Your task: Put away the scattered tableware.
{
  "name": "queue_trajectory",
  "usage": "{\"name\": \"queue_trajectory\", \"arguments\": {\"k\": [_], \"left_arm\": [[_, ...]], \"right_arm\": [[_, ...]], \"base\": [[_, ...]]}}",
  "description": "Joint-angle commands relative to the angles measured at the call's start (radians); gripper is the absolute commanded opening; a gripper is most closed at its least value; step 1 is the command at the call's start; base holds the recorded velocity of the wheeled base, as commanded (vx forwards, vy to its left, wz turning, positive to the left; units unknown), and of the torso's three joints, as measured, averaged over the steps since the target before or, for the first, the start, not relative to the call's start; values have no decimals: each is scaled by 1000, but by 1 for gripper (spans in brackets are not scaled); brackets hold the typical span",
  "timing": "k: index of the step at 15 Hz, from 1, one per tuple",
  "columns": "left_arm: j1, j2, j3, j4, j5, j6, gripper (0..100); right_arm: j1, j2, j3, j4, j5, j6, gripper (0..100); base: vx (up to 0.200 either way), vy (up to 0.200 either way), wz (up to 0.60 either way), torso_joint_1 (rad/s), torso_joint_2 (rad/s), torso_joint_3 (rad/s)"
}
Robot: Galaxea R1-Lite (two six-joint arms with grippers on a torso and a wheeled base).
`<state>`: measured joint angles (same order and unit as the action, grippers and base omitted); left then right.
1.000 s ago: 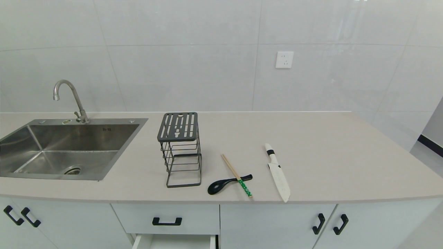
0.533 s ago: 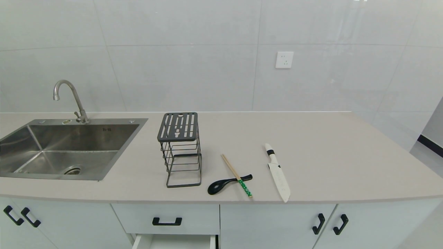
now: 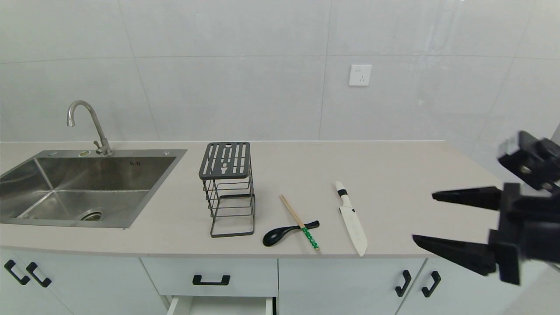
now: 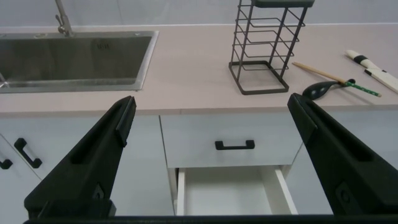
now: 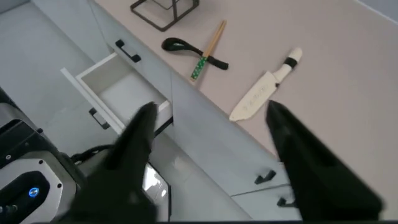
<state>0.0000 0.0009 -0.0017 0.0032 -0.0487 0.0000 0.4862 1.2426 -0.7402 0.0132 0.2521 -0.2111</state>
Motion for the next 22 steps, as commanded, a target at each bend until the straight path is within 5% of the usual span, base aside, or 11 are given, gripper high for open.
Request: {"name": "queue_trajectory", "arguments": {"k": [1, 10, 22], "left_arm": [[0, 2, 0, 0, 0, 0, 100], [0, 2, 0, -2, 3, -25, 100], [0, 2, 0, -3, 13, -43, 100]], "right_arm": [[54, 271, -188, -4, -5, 4, 100], [140, 779, -252, -203, -220, 185, 100], [137, 1075, -464, -239, -258, 188, 100]], "base": [[0, 0, 0, 0, 0, 0], [0, 0, 0, 0, 0, 0], [0, 0, 0, 0, 0, 0]]}}
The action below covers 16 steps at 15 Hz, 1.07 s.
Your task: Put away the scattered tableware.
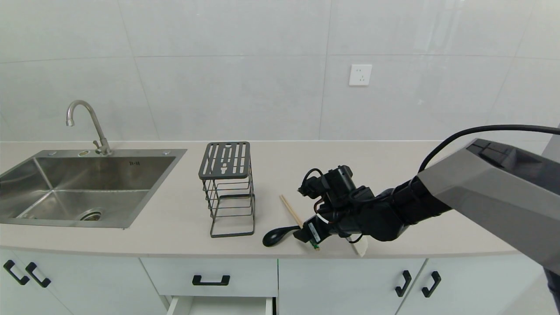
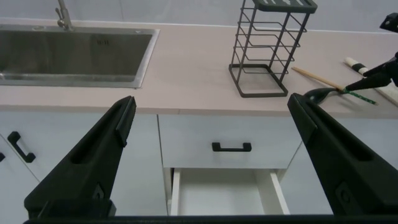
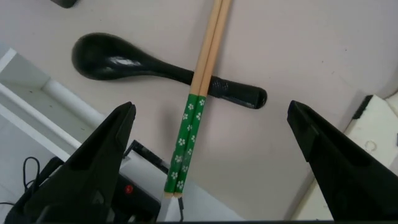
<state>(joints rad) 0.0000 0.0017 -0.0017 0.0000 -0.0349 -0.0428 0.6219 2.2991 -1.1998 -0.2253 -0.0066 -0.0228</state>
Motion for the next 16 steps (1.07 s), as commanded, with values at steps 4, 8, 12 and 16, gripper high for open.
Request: {"name": "queue_trajectory", "arguments": {"k": [4, 8, 12, 16], "left_arm": [[0, 1, 0, 0, 0, -2, 100], [0, 1, 0, 0, 1, -3, 100], [0, 1, 0, 0, 1, -3, 100], [0, 1, 0, 0, 1, -3, 100]], "right_arm": [[1, 46, -6, -2, -29, 1, 100], [-1, 51, -6, -2, -30, 3, 100], [-5, 59, -7, -2, -30, 3, 100], [-5, 60, -11, 0, -33, 4, 0]], "base": [[0, 0, 0, 0, 0, 0], [0, 0, 0, 0, 0, 0], [0, 0, 0, 0, 0, 0], [0, 0, 0, 0, 0, 0]]}}
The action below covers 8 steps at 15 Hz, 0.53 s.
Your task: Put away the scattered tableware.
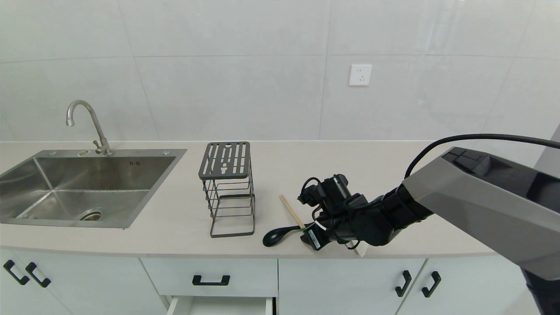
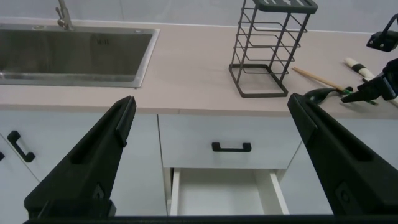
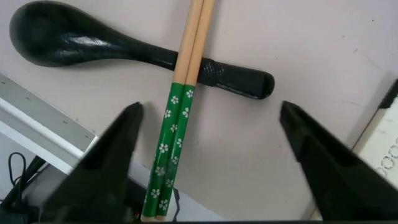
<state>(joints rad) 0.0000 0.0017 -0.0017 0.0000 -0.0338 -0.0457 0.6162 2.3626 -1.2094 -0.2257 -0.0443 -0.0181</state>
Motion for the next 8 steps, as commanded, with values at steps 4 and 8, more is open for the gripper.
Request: {"name": "queue_trajectory", "arguments": {"k": [4, 8], "left_arm": [[0, 1, 0, 0, 22, -3, 100], [0, 1, 0, -2, 22, -5, 100]], "right_arm": [[-12, 24, -35, -1, -22, 17, 0], [-76, -17, -81, -1, -49, 20, 0]], "base": [[0, 0, 0, 0, 0, 0], [0, 0, 0, 0, 0, 0]]}}
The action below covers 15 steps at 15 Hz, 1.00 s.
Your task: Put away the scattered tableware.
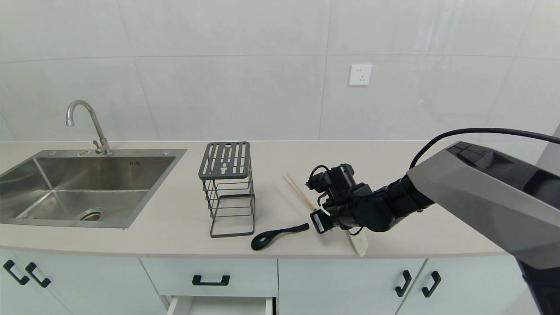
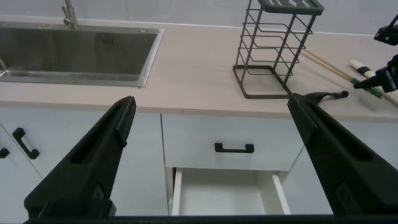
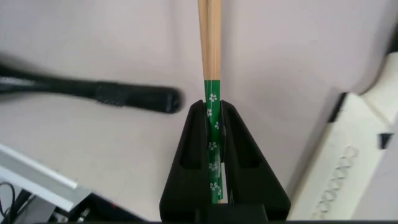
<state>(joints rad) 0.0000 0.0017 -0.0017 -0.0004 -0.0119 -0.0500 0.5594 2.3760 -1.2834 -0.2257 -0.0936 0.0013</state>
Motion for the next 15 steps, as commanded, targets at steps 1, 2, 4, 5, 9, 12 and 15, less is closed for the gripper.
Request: {"name": "queue_trajectory", "arguments": {"k": [1, 2, 4, 5, 9, 12, 15], "left_arm": [[0, 1, 0, 0, 0, 1, 100], [0, 1, 0, 0, 0, 1, 100], [0, 1, 0, -1, -2, 7, 100], [0, 1, 0, 0, -3, 19, 100], [0, 1, 0, 0, -6, 29, 100], [0, 1, 0, 0, -6, 29, 100], [0, 0, 0, 0, -6, 29, 100]], "right_arm": [[-30, -49, -5, -1, -1, 0, 0], [-32, -78, 1, -1, -1, -1, 0], [-27, -127, 18, 0, -1, -1, 0], [-16, -179, 64, 0, 0, -3, 0], [53, -397, 286, -3, 8, -12, 0], [93, -521, 472, -75, 14, -14, 0], [119, -612, 661, -195, 52, -58, 0]], "base": [[0, 0, 0, 0, 0, 0], [0, 0, 0, 0, 0, 0], [0, 0, 0, 0, 0, 0], [0, 0, 0, 0, 0, 0], [0, 0, 0, 0, 0, 0], [0, 0, 0, 0, 0, 0], [0, 0, 0, 0, 0, 0]]}}
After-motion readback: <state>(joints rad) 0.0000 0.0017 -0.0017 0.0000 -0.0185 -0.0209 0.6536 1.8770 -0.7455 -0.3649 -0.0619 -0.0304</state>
